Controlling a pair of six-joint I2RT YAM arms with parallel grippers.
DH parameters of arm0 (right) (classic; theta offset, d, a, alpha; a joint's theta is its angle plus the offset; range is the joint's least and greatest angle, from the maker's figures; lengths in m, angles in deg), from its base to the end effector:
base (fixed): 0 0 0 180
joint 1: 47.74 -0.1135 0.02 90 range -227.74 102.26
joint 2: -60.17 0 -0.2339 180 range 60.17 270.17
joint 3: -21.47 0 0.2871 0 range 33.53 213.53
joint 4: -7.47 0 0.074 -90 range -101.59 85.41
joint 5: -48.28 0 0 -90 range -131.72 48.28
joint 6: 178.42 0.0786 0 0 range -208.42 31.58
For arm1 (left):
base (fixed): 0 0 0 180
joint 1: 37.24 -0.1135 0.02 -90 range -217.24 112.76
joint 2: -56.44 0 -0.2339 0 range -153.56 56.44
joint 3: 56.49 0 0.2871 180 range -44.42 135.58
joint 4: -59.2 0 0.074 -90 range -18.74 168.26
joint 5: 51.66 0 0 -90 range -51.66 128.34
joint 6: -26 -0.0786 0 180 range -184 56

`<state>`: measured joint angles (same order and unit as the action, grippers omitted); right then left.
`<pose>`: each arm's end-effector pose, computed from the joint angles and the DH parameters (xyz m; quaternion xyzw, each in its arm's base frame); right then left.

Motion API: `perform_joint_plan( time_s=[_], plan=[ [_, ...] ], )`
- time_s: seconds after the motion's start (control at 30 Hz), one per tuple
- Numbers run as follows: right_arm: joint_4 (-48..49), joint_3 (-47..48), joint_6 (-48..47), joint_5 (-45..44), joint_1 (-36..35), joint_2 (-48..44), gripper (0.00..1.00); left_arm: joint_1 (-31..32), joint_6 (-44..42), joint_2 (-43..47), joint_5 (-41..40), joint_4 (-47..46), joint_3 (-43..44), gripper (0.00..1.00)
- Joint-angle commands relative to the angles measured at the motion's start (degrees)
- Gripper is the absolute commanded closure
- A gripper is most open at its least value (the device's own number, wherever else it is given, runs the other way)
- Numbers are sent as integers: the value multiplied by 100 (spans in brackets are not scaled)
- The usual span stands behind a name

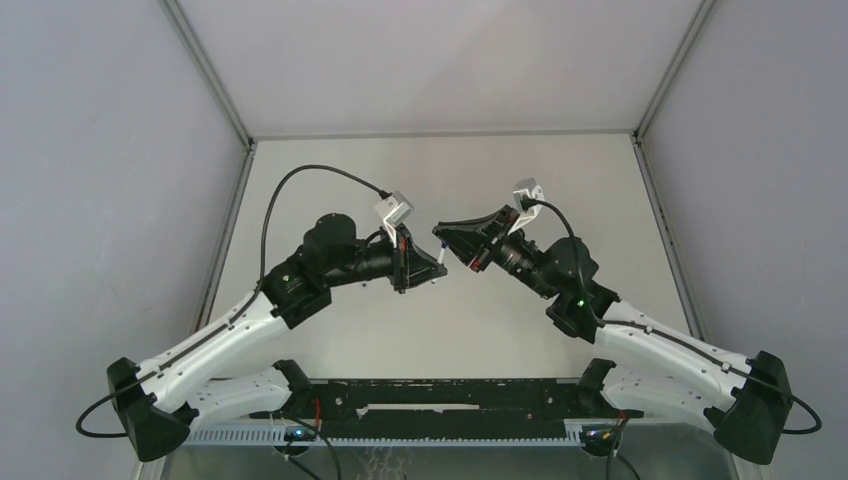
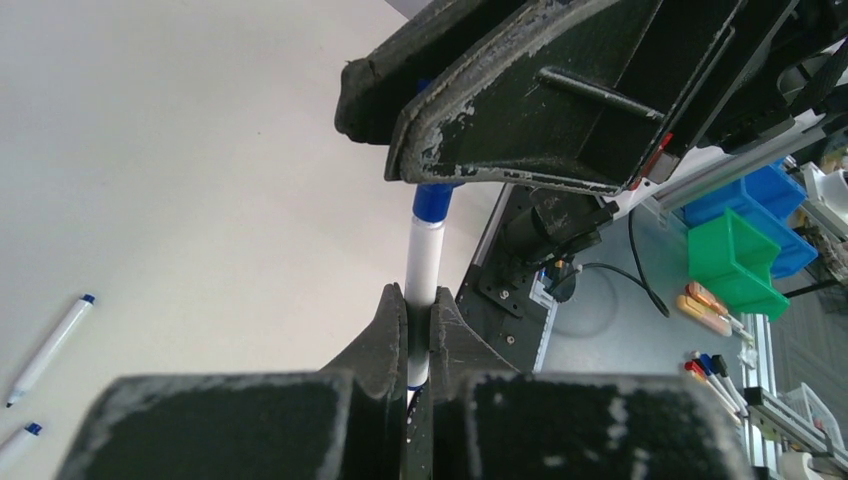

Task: Insert the pens into the pen caps
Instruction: Press the pen cap onto the pen.

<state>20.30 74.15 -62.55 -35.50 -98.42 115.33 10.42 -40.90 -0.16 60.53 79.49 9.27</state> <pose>0.1980 0.2552 0.3204 -0.1781 0.6156 0.5023 0.5805 0.1927 -0.2556 0.3261 0.2806 0.7146 -0.4821 0.4222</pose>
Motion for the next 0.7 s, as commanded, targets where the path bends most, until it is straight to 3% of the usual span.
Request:
perform_joint_plan(
  time_s=[0.0, 0.67],
  plan=[
    [-1725, -687, 11, 1245, -713, 389, 100, -370, 367, 211, -823, -2771, 877, 100],
    [-1885, -1152, -181, 1033, -1270, 577, 100, -657, 445, 456, -981, -3060, 1234, 100]
  ],
)
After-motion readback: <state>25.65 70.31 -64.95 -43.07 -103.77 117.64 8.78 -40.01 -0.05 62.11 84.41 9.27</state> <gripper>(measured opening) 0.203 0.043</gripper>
